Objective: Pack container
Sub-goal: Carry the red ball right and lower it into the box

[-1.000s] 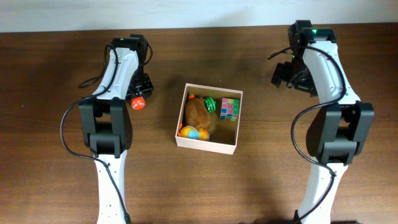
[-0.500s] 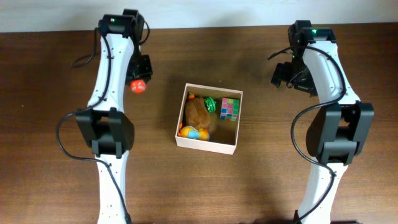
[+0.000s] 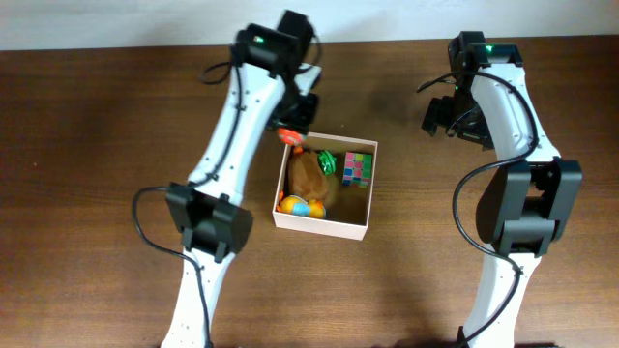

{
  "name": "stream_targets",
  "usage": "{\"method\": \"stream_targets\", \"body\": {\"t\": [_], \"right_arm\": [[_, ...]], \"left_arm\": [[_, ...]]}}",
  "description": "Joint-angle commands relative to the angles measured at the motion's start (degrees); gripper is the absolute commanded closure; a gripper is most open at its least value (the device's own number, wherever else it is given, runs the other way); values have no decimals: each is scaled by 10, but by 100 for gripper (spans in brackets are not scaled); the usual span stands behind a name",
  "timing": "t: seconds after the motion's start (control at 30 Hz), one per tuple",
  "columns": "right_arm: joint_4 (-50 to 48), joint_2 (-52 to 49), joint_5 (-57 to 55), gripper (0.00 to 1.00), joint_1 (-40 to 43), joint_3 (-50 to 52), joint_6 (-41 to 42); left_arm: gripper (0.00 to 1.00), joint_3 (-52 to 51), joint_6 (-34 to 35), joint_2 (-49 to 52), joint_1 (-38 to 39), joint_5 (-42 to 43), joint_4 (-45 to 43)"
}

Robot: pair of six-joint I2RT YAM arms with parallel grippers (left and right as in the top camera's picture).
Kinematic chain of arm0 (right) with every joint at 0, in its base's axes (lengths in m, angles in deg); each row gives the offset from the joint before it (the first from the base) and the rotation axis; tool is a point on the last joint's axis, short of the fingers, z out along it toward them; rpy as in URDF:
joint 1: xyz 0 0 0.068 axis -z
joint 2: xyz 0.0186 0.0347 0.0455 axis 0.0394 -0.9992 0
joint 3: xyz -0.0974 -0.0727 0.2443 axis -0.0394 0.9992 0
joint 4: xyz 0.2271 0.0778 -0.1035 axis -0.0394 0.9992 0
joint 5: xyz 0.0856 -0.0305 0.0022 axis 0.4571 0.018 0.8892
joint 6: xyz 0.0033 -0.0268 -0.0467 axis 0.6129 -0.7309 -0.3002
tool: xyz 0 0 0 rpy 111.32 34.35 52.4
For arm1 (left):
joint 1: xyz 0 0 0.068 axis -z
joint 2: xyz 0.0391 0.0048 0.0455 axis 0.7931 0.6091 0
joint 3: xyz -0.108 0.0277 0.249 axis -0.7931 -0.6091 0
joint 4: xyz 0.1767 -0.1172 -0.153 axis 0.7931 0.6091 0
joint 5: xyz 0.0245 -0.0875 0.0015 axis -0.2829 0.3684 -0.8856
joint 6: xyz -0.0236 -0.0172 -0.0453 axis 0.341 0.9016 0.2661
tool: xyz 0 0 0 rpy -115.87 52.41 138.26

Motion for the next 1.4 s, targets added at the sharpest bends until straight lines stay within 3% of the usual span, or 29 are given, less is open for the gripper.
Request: {"method": "stream_targets", "body": {"t": [0.0,0.27,0.63,1.07,1.37], "right_arm": [[0,2,-3,1,-2,1,5],[0,2,-3,1,-2,1,5],[0,2,-3,1,-2,1,5],[0,2,-3,1,-2,1,5],[0,2,-3,1,-2,1,5]], "left_arm": [[53,10,-21,-49,29,8,2],[53,-20,-21,-71,78,9,2],[53,-168,-26,-73,133,2,2],[52,-189,-25,-72,160,5,-10],[31,-189,-26,-72,160,4,-11]]}}
